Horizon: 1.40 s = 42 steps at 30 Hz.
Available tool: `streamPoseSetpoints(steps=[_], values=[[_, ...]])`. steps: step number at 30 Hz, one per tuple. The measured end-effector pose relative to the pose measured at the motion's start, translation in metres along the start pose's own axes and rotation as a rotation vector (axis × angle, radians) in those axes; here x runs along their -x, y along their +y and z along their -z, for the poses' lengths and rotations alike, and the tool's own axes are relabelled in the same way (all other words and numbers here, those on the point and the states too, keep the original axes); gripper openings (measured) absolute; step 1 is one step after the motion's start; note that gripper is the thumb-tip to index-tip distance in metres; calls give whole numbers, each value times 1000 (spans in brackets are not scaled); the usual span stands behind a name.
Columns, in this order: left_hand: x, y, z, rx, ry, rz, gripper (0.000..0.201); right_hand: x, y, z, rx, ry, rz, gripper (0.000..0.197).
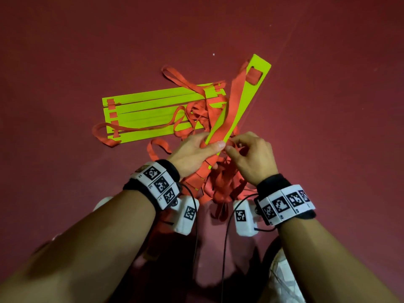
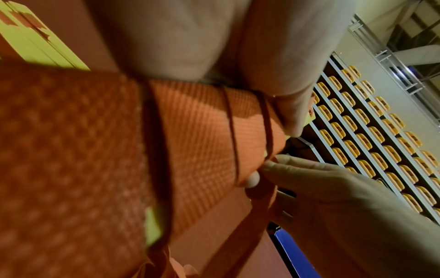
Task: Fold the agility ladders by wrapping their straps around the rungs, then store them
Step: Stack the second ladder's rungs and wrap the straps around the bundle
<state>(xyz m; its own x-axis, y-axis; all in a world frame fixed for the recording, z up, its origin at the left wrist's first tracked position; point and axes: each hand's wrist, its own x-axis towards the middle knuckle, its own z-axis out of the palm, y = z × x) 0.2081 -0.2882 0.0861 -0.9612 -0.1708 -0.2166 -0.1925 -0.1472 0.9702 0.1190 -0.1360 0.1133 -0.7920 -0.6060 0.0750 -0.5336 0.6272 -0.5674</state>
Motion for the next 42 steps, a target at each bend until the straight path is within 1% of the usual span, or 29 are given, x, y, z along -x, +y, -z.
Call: streamPoseSetpoints(steps=[2, 4, 6, 9, 11, 12, 14, 15, 16, 18, 19, 21, 24, 29, 30, 32, 34, 35, 38, 39, 40, 42], values=[[0, 2, 0, -13, 3, -4, 8, -1, 2, 1, -18, 19, 5, 13], [0, 2, 1, -6, 8, 3, 8, 0, 2, 3, -4, -18, -11, 20], [-1, 2, 2, 11, 10, 15, 10, 0, 1, 6, 60, -51, -14, 26], [1, 5, 1, 70, -12, 39, 13, -1, -2, 9, 49, -71, -63, 38], [0, 5, 1, 107, -31, 54, 16, -1, 1, 9, 55, -37, -102, 44], [1, 6, 2, 125, -37, 61, 16, 1, 1, 9, 50, 9, -93, 45], [0, 7, 3, 148, -39, 73, 15, 4, 3, 9, -18, 139, -9, 41], [0, 8, 3, 152, -34, 74, 15, 5, 3, 8, -65, 179, 49, 34], [0, 8, 3, 152, -31, 71, 15, 5, 1, 7, -110, 178, 96, 24], [0, 10, 1, 147, -28, 66, 17, 4, -2, 4, -160, 69, 125, 9], [0, 10, 0, 136, -26, 67, 18, 4, -2, 3, -152, 3, 114, 9], [1, 10, 0, 122, -28, 75, 19, 3, 1, 3, -116, -97, 72, 17], [3, 9, 1, 133, -43, 94, 20, 2, 4, 5, -95, -168, 37, 19], [3, 9, 2, 112, -62, 116, 33, 1, 12, 8, -25, -207, -49, 46], [3, 9, 4, 115, -54, 121, 30, 0, 16, 10, -37, -217, -79, 52], [2, 11, 8, 128, -22, 133, 25, 0, 23, 14, -66, -230, -128, 56], [1, 13, 12, 143, 10, 141, 25, 1, 31, 18, -109, -196, -154, 53], [2, 14, 13, 156, 22, 146, 25, 2, 33, 19, -133, -167, -156, 47], [3, 16, 15, 186, 32, 159, 24, 5, 36, 17, -131, -70, -119, 14], [3, 15, 15, 187, 32, 164, 25, 6, 36, 15, -105, -39, -120, 12], [2, 14, 16, 187, 33, 167, 25, 7, 37, 13, -80, -18, -136, 18], [2, 13, 16, 193, 28, 170, 28, 8, 40, 8, -9, -20, -203, 32]])
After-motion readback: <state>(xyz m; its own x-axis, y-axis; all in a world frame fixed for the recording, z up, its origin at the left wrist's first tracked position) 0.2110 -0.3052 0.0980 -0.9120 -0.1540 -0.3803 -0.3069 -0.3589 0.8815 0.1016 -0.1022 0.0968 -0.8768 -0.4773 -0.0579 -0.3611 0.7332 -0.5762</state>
